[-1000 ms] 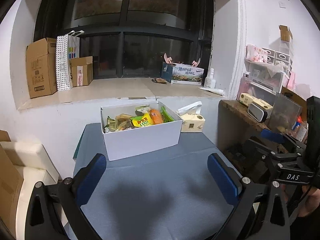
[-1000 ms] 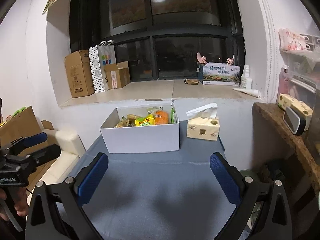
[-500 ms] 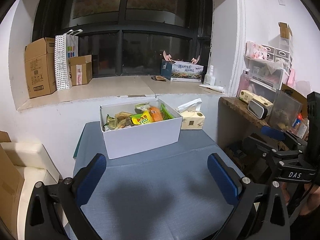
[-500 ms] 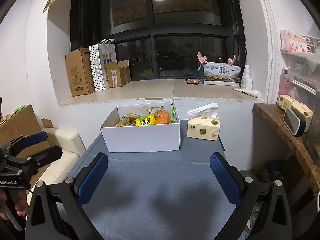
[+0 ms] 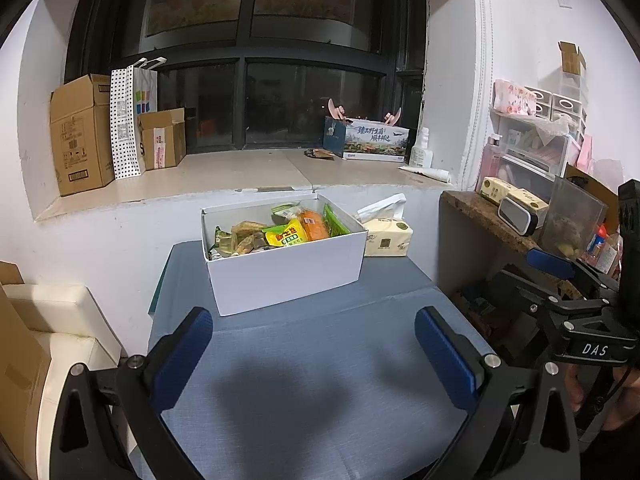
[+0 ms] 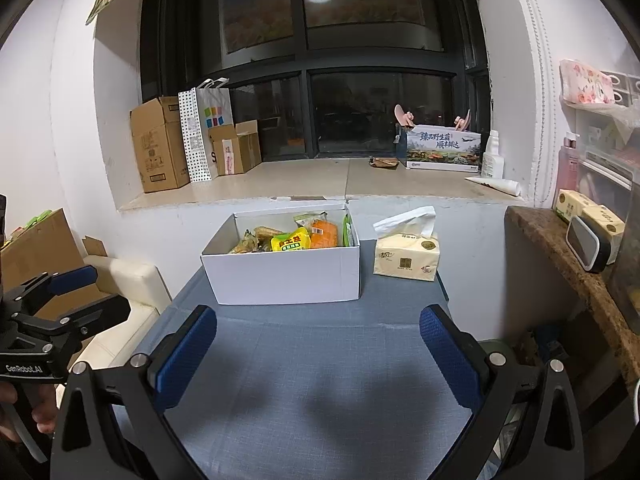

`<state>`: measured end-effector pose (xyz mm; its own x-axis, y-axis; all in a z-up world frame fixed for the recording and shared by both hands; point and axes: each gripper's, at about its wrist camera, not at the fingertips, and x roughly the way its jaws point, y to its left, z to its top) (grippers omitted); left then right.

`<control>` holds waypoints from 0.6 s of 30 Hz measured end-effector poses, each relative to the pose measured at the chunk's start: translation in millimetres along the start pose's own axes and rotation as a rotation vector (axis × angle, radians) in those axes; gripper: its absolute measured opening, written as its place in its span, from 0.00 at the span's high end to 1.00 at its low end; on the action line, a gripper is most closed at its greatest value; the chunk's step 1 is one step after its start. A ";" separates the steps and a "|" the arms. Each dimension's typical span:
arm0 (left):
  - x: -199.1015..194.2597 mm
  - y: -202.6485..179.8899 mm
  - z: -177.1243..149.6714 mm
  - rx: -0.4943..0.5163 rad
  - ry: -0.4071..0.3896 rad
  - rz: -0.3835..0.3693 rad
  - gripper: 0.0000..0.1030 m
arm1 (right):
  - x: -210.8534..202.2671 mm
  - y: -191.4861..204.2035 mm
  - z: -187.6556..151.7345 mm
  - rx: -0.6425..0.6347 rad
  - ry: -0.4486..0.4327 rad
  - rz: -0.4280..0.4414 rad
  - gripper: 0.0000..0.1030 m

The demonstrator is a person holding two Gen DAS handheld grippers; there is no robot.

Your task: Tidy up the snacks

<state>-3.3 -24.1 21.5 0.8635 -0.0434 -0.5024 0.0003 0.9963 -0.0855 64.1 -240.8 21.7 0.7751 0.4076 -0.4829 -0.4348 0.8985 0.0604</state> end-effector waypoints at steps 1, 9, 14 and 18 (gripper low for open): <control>0.2 0.6 -0.1 -0.001 0.001 0.000 0.00 | 0.0 0.0 0.4 -0.001 0.000 0.001 0.00; -0.2 1.1 -0.8 0.003 0.002 0.005 0.00 | -0.7 4.0 0.7 -0.001 0.000 -0.003 0.00; 0.8 0.0 -0.7 0.007 0.006 0.003 0.00 | -0.2 4.6 0.9 -0.004 0.002 -0.001 0.00; 1.3 0.0 0.0 0.007 0.006 0.001 0.00 | -0.3 4.8 0.8 -0.004 0.003 -0.003 0.00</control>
<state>-2.2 -24.1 20.8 0.8607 -0.0424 -0.5073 0.0029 0.9969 -0.0785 62.1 -236.5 22.8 0.7749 0.4046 -0.4856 -0.4344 0.8990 0.0559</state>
